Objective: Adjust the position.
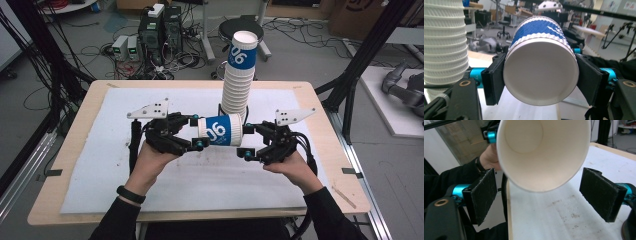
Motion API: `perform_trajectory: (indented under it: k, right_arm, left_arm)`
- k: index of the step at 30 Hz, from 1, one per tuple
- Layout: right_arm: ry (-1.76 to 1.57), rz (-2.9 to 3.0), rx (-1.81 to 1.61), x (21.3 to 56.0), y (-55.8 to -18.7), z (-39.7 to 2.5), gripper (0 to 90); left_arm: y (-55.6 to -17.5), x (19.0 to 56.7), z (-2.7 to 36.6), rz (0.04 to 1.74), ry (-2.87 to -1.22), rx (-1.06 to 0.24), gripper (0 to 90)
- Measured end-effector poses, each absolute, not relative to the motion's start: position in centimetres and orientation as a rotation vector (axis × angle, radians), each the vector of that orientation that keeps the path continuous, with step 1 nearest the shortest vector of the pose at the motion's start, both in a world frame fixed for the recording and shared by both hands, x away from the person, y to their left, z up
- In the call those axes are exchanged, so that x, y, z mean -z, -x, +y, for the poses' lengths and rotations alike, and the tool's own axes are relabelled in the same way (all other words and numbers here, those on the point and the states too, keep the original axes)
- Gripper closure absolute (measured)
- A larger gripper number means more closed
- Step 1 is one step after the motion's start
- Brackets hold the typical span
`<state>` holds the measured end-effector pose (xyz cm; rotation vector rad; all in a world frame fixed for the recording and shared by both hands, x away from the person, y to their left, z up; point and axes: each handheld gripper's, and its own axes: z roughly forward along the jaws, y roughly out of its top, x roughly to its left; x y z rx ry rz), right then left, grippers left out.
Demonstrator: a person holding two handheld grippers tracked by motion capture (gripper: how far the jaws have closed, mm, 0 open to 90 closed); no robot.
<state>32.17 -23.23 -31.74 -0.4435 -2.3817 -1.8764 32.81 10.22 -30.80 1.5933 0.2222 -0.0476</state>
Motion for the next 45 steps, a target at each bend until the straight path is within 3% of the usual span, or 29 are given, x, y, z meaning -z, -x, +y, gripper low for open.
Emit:
perform_trajectory:
  k: [26, 45]
  right_arm:
    - [0.437, -2.324, 1.920, 31.3, -32.1, -23.1, 17.8]
    - [0.351, -2.602, 1.615, 31.3, -31.9, -22.4, 19.6]
  left_arm:
    - [-32.8, 32.0, 8.5, 0.180, -1.616, 0.115, 30.1]
    - [-31.7, 30.9, 6.5, 0.142, -2.069, 0.064, 20.3]
